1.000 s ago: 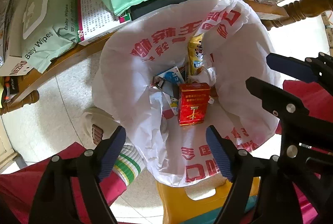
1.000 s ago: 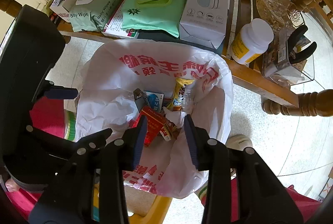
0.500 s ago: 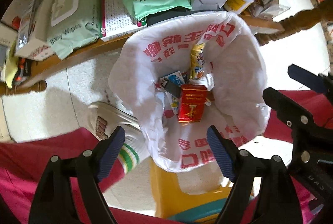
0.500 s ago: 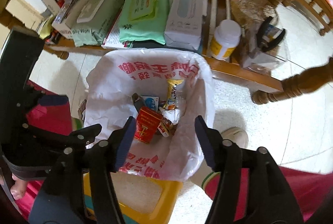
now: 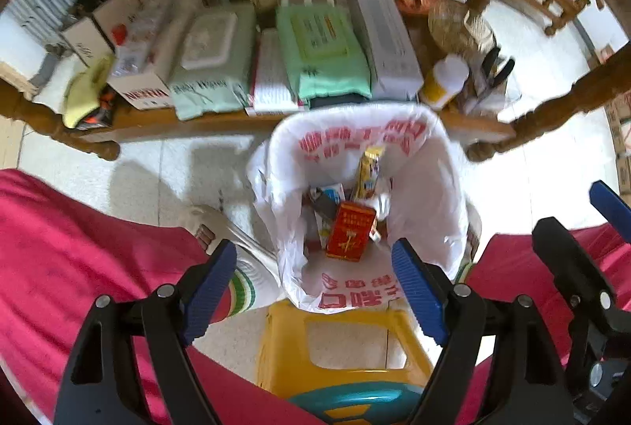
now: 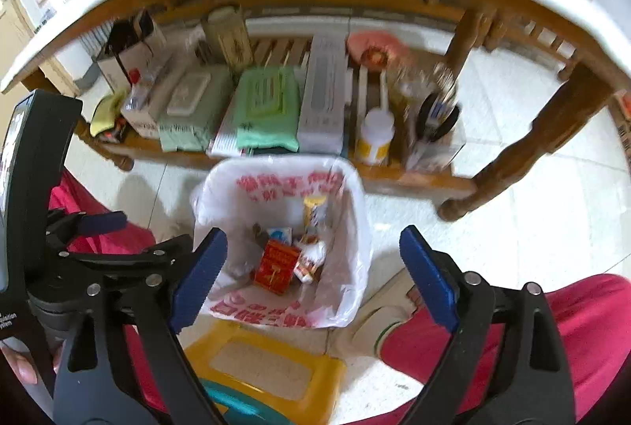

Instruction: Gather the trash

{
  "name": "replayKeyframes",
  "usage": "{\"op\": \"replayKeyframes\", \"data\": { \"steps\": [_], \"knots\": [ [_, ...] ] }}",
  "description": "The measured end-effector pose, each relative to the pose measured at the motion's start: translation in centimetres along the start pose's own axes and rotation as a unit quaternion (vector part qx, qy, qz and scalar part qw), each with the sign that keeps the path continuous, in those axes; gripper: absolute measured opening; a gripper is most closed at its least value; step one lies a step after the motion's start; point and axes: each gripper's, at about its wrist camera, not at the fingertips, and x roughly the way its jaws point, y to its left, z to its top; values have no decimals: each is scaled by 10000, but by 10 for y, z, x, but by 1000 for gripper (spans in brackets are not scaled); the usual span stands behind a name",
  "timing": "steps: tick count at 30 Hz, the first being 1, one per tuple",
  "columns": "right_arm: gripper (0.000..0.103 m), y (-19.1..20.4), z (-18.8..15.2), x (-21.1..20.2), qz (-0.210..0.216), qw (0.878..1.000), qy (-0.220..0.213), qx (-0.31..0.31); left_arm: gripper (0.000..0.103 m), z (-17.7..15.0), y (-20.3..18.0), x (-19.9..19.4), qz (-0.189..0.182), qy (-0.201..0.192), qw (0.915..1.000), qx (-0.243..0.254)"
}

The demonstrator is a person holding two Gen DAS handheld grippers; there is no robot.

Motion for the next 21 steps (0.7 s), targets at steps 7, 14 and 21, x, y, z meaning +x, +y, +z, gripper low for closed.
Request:
{"op": "replayKeyframes", "data": {
  "steps": [7,14,21],
  "knots": [
    [92,-2,0,-59,-277,9953,-919,159,79,-4,-4,-65,107,-776,9967,-199],
    [96,-1,-1,-128,-594,9773,-2022,199,93,-9,-10,-132,193,-1619,9861,-311],
    [97,1,-5,-176,-858,9597,-2661,276,95,-17,-18,-188,445,-2366,9702,-255]
  ]
}}
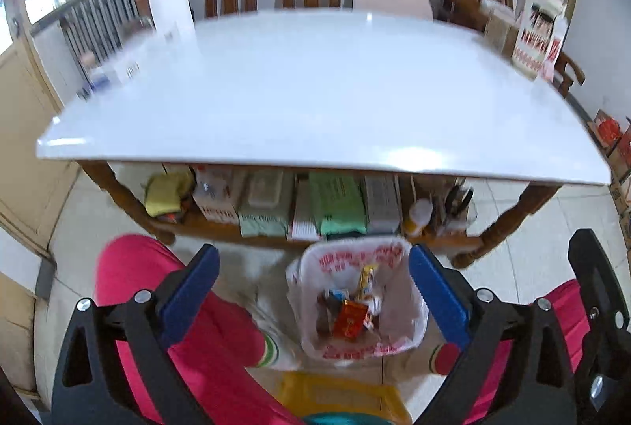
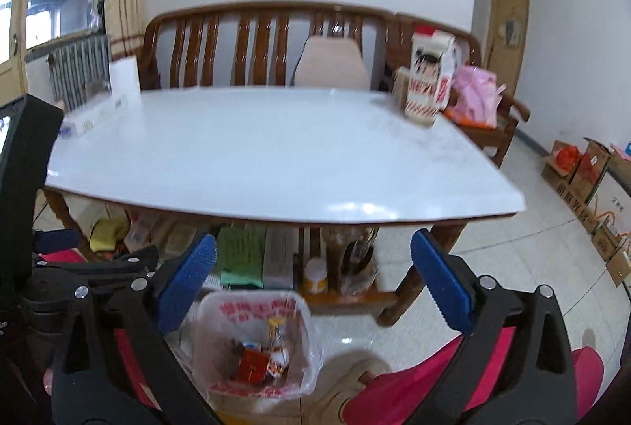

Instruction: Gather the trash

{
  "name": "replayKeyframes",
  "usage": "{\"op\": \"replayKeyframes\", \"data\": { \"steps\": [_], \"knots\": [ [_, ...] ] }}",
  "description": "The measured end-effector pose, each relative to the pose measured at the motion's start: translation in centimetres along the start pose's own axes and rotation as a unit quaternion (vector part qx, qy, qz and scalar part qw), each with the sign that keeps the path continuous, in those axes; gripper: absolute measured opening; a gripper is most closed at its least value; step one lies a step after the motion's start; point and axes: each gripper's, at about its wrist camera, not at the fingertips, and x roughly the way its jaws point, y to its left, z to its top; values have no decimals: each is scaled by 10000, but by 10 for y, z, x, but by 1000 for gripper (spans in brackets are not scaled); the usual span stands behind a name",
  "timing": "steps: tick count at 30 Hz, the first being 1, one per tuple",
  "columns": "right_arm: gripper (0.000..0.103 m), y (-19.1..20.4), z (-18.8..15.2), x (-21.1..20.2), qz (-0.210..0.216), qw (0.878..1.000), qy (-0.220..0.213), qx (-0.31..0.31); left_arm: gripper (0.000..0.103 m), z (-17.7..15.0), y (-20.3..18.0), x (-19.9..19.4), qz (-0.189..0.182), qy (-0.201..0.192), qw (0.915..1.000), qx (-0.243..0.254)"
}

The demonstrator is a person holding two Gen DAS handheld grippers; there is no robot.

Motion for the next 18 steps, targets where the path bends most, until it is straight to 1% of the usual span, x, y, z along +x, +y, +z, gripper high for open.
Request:
{"op": "replayKeyframes", "data": {
  "steps": [5,8,14,18],
  "knots": [
    [97,-6,16,-32,-150,9986,-492,137,95,11,1,-43,-3,-623,9981,-41],
    [97,-9,23,-46,-223,9974,-670,169,95,15,-1,-61,78,-875,9961,10],
    [97,-15,30,-68,-182,9958,-852,264,95,16,-3,-90,105,-1173,9930,70],
    [97,-16,33,-75,-200,9954,-890,282,95,15,-4,-100,211,-1308,9911,93]
  ]
}}
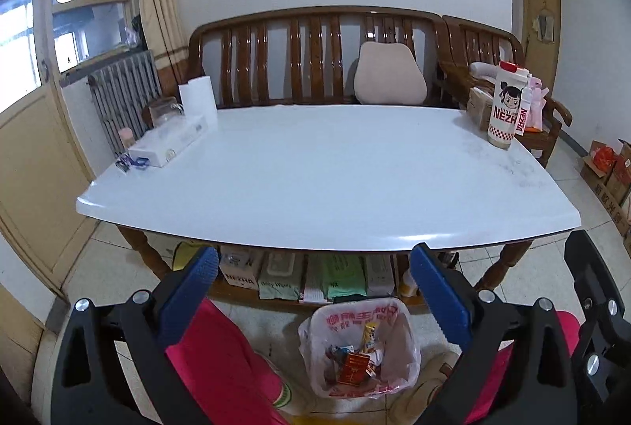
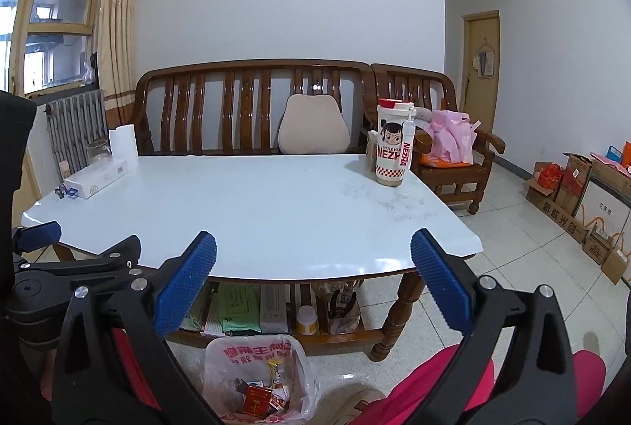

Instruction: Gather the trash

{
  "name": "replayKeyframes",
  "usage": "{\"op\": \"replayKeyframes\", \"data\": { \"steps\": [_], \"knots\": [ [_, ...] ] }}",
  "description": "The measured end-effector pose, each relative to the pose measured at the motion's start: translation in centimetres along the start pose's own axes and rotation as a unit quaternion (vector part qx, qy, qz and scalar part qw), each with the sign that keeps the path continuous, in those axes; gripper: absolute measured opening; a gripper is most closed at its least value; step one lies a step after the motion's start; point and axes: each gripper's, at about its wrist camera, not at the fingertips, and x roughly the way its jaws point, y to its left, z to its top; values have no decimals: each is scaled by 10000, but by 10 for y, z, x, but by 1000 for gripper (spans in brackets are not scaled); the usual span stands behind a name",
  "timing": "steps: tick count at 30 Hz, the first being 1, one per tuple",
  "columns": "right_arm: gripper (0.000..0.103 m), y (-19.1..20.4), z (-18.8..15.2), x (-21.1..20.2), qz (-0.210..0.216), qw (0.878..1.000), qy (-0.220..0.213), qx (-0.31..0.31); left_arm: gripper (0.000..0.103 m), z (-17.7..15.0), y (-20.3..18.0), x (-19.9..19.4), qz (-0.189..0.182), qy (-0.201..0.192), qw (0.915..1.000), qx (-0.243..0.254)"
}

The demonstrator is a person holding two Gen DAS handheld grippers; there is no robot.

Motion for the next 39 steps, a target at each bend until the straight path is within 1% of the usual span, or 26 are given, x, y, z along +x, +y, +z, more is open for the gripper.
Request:
{"op": "replayKeyframes", "data": {
  "steps": [4,9,16,39],
  "knots": [
    [97,-2,3,-5,-43,10000,-19,8,95,1,2,-3,-120,4,9999,-35],
    [97,-1,4,-7,-113,9999,-21,-31,95,0,2,-5,-130,-16,9999,-46],
    [97,2,4,-4,-160,9998,77,-70,95,-2,2,-1,-149,132,9998,-64],
    [97,8,4,1,-205,9995,151,-164,95,-3,5,5,-24,231,9997,-98]
  ]
}}
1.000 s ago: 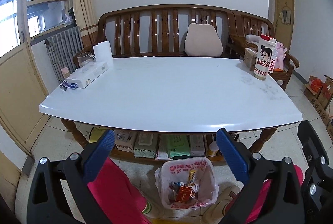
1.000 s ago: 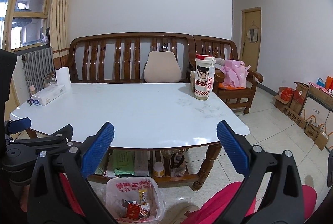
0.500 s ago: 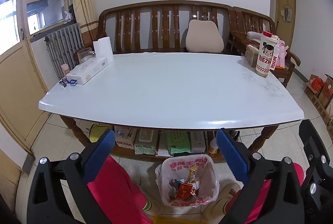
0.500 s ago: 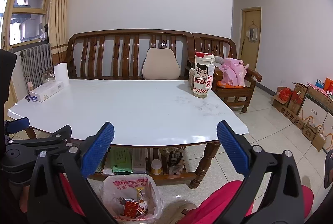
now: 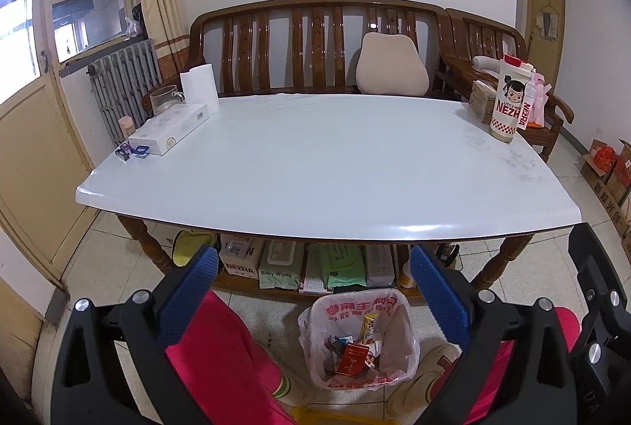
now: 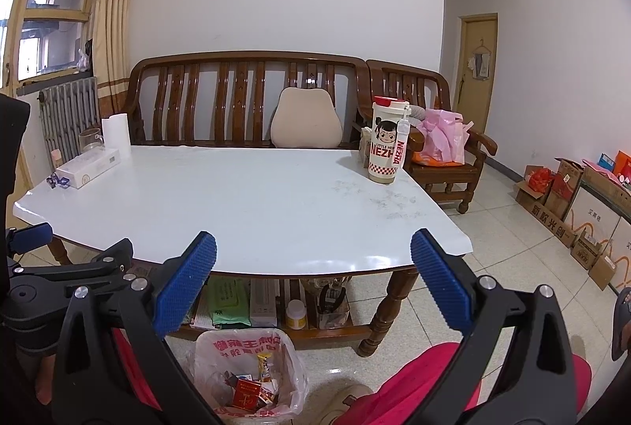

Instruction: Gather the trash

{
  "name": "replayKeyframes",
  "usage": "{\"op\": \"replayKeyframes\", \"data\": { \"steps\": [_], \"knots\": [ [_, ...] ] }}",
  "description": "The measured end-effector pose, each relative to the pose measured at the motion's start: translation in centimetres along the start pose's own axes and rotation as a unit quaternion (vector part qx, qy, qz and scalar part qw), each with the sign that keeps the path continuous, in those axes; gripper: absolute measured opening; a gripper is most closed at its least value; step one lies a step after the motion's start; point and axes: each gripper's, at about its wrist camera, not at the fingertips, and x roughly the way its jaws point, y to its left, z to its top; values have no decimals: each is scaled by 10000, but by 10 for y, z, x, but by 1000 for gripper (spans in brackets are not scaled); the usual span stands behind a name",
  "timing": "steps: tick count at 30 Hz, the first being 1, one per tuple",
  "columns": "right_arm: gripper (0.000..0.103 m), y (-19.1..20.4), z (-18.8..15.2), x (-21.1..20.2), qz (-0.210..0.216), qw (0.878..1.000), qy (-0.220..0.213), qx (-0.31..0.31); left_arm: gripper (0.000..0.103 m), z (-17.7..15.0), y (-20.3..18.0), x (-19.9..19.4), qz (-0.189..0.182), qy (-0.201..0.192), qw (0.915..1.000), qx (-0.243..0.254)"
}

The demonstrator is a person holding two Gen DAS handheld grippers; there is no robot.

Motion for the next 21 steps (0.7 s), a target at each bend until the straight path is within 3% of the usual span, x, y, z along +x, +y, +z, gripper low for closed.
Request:
{"op": "replayKeyframes", "data": {
  "steps": [21],
  "knots": [
    [97,3,-2,2,-37,10000,20,-59,95,-3,1,4,25,90,9999,-41]
  ]
}}
